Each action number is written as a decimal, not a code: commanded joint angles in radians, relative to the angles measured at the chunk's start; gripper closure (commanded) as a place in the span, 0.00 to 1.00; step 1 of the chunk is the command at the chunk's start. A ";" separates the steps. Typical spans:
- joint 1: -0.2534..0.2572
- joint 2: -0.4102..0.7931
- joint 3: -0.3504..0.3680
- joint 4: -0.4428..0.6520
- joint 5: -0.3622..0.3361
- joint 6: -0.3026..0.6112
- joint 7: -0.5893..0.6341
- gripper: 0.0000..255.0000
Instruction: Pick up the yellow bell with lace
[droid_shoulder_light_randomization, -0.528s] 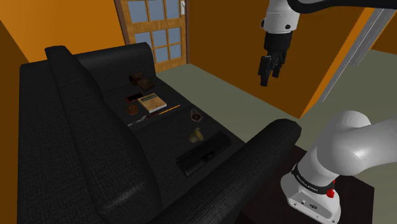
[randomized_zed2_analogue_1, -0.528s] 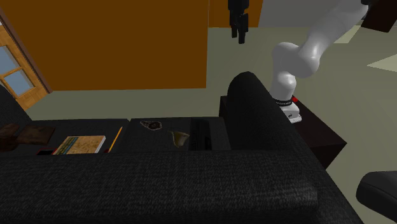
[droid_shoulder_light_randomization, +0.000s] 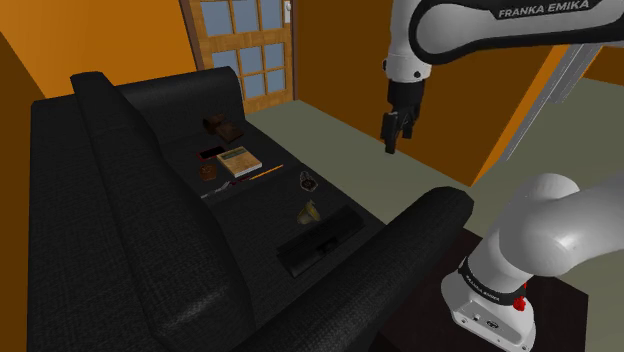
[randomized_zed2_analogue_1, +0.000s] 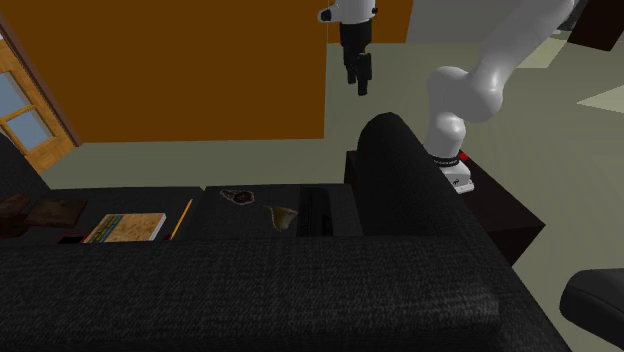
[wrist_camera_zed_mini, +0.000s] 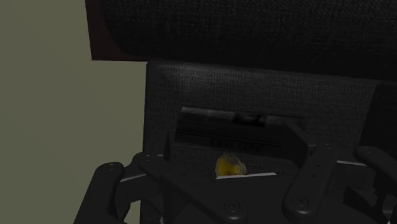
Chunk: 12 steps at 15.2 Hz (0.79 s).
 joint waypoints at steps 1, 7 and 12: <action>0.009 0.055 0.008 -0.026 0.003 0.082 -0.003 0.00; 0.029 0.238 0.026 -0.051 0.003 0.290 -0.017 0.00; 0.043 0.417 0.042 -0.033 -0.004 0.451 -0.024 0.00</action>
